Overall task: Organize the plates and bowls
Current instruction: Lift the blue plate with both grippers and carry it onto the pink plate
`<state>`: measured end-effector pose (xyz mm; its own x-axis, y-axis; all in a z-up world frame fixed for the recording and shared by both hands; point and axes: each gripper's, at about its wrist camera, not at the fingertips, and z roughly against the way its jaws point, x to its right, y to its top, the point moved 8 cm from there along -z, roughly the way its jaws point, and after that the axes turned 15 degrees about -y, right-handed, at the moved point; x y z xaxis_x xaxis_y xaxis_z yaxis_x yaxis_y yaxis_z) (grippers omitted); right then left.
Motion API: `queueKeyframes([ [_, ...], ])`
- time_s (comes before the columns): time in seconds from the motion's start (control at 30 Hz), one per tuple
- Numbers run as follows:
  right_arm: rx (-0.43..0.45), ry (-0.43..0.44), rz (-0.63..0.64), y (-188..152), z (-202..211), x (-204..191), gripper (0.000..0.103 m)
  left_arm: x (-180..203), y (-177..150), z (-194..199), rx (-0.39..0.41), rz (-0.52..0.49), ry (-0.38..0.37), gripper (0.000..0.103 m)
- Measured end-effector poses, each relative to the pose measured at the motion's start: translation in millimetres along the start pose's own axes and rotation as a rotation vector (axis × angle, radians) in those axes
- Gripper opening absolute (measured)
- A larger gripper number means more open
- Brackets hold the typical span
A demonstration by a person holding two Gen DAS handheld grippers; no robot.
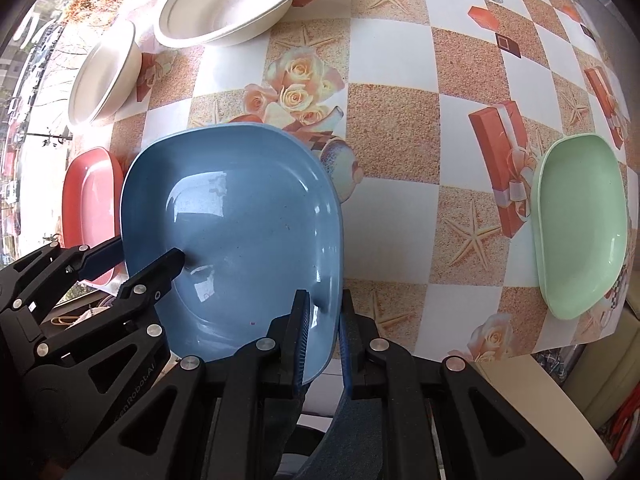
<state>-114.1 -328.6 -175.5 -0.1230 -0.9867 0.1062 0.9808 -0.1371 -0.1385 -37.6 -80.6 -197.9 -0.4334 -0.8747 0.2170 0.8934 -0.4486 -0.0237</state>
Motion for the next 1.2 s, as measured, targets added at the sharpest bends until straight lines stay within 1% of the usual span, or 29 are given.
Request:
queueKeyframes([
  [0.17, 0.021, -0.002, 0.023, 6, 15, -22, 0.016, -8, -5, 14, 0.019, 0.02, 0.006, 0.038],
  [0.4, 0.033, -0.001, 0.054, 13, 23, -54, 0.016, -25, -11, 31, 0.042, 0.054, 0.012, 0.038],
  [0.63, 0.051, -0.007, 0.118, 21, 31, -85, 0.016, -49, -22, 47, 0.073, 0.124, 0.01, 0.038],
  [1.0, 0.065, -0.011, 0.233, 32, 39, -147, 0.016, -89, -36, 70, 0.115, 0.229, 0.024, 0.038],
  [1.1, 0.058, -0.001, 0.252, 32, 41, -159, 0.016, -100, -40, 72, 0.12, 0.257, 0.027, 0.038],
  [1.2, 0.036, 0.014, 0.268, 34, 33, -169, 0.016, -110, -43, 74, 0.122, 0.279, 0.046, 0.038],
])
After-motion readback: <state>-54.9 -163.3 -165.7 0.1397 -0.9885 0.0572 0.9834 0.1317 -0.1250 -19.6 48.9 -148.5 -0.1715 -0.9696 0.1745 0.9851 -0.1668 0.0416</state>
